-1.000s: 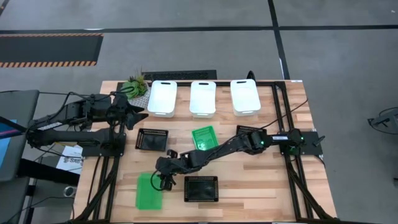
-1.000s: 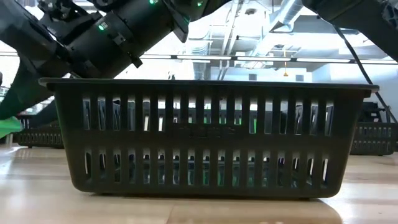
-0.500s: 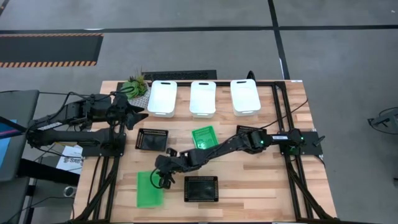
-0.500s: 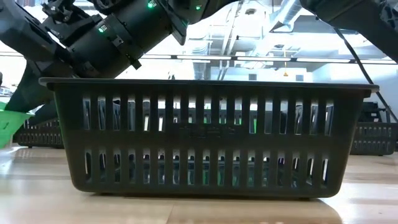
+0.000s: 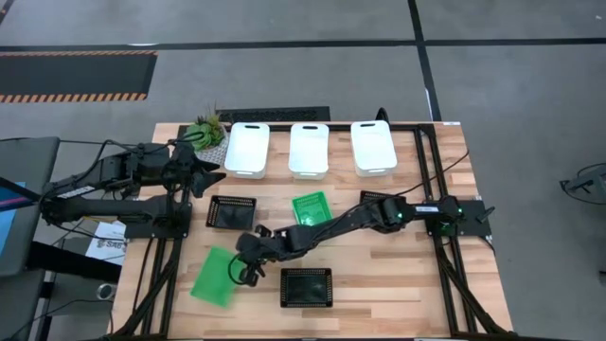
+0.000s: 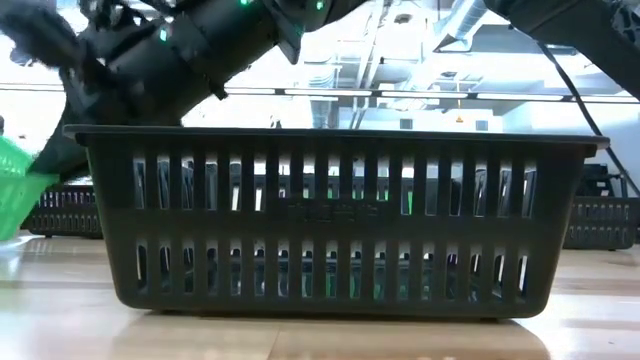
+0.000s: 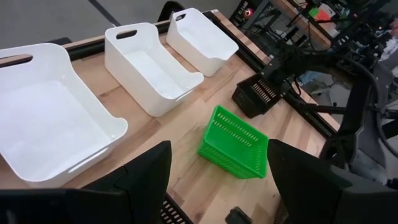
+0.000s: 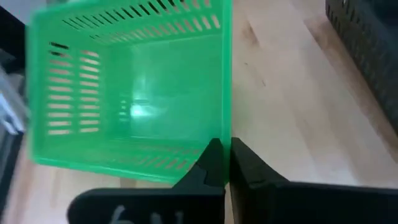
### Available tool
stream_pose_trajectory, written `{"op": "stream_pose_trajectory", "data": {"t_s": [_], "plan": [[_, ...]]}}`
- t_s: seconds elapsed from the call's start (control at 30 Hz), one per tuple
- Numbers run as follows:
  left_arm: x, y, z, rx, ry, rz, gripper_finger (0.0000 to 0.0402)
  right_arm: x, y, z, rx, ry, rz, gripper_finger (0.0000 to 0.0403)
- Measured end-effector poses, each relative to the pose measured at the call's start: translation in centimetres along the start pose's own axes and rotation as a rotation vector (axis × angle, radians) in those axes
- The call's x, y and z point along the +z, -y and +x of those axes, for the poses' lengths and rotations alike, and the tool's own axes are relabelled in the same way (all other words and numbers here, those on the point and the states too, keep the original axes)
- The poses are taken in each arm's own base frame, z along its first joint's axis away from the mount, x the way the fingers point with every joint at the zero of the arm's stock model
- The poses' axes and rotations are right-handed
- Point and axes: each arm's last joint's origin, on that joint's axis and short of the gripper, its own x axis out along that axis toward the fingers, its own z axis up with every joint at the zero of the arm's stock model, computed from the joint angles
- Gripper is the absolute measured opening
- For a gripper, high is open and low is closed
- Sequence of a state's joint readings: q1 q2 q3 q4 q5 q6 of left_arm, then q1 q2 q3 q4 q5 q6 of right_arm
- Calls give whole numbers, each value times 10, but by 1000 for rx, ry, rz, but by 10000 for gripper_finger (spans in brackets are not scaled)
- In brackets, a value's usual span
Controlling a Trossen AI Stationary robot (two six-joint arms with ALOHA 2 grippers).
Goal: Stack baskets by color
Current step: Stack the bottom green bin on the top green bins
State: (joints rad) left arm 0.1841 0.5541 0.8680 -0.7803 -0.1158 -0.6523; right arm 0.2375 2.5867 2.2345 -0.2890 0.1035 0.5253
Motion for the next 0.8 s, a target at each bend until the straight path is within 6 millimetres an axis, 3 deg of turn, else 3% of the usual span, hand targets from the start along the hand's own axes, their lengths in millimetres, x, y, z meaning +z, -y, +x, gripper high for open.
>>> {"op": "stream_pose_trajectory", "data": {"t_s": [0.33,0.57,0.8], "plan": [[0,0,0,-1,0,-26,254,42,-12,-63,8,-40,-31,3],[1,1,0,-16,8,-27,254,63,-16,-130,-55,-163,-105,2],[1,1,0,-16,7,-27,254,70,-22,-203,-112,-292,-141,1]]}}
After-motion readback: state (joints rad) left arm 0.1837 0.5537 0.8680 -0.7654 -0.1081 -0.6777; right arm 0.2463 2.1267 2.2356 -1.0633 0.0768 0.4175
